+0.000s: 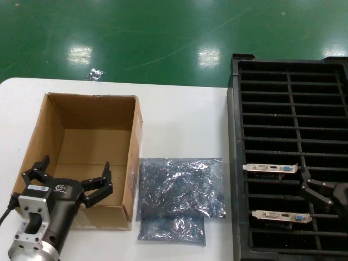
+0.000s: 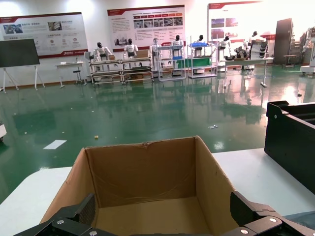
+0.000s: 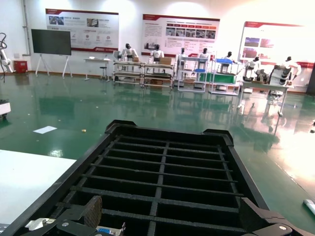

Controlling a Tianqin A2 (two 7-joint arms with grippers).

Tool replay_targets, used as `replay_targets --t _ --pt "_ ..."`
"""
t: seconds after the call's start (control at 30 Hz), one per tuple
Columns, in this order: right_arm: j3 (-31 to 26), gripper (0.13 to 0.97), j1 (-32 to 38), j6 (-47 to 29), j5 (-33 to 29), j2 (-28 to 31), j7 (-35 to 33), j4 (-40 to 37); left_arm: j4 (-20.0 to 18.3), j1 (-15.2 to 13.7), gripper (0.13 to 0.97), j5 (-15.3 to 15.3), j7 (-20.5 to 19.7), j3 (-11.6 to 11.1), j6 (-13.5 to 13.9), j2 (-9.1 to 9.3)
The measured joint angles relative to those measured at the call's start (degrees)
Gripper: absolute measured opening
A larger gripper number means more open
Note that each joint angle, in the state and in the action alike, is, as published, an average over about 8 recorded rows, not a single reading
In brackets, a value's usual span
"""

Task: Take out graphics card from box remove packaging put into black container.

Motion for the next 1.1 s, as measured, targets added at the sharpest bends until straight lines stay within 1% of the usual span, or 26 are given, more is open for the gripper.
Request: replay_targets --t 1.1 --pt "0.0 0.966 0.0 0.0 0.0 0.0 0.0 0.0 0.0 0.0 0.966 0.0 0.0 0.0 0.0 0.0"
